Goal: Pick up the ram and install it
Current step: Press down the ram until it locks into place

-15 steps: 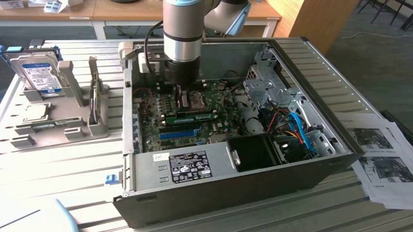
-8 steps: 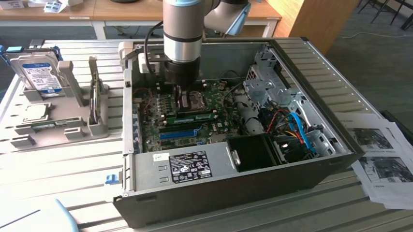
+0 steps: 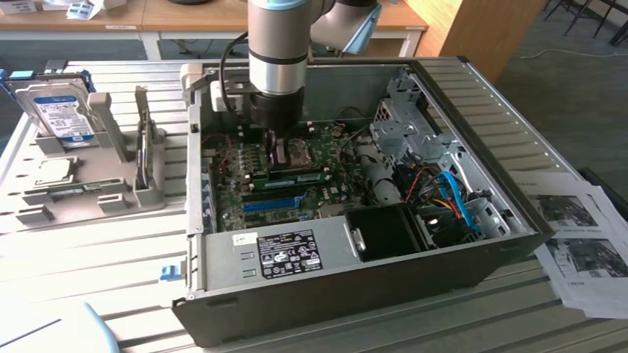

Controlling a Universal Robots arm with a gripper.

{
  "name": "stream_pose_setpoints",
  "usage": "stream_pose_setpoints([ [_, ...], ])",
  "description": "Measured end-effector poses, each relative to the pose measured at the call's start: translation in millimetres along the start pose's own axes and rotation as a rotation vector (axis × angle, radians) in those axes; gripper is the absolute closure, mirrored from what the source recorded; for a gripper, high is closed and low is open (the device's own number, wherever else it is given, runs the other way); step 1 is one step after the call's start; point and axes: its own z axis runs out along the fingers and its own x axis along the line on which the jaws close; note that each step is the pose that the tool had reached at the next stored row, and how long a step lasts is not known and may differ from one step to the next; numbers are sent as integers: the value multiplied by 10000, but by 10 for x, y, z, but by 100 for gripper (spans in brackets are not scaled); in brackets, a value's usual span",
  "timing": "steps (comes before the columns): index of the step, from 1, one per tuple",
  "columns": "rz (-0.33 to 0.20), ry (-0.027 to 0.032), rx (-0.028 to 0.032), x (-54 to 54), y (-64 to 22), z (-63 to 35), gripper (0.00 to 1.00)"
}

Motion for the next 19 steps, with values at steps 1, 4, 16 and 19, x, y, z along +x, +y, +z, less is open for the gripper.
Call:
stream_pose_setpoints([
  [1,0,-3,2,0,0,-3,91],
  [4,-2,-3,3,2,-2,-21,91],
  [16,0,2,-2,13,-5,-127,91],
  [19,0,3,-1,16,-7,-159,91],
])
